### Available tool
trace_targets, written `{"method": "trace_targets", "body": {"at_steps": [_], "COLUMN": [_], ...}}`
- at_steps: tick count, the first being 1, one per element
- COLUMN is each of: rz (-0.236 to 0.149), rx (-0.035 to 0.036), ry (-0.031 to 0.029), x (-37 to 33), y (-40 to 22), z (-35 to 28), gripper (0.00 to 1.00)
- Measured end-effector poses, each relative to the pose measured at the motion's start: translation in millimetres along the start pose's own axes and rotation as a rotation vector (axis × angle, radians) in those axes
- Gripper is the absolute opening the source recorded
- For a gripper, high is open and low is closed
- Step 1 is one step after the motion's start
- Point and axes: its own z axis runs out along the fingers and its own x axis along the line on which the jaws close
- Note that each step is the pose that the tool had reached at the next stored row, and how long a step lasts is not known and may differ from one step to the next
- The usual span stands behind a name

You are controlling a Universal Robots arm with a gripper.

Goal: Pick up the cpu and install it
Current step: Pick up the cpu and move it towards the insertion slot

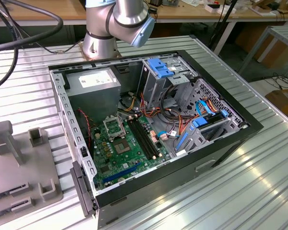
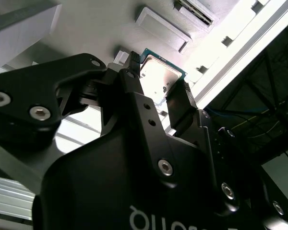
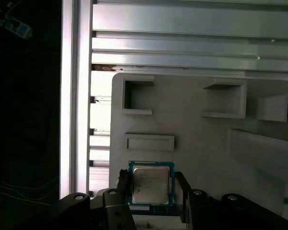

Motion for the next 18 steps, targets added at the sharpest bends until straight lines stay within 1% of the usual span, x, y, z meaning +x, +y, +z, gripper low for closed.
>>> {"method": "trace_targets", "body": {"at_steps": [10,18], "rz": [0.0,0.0], "rx": [-0.0047,-0.0062], "ry": [-0.0003,-0.0003], "x": [0.1,0.2], "y": [0.0,0.0], "z": [-4.8,-9.1], "gripper": [0.47,0.47]}}
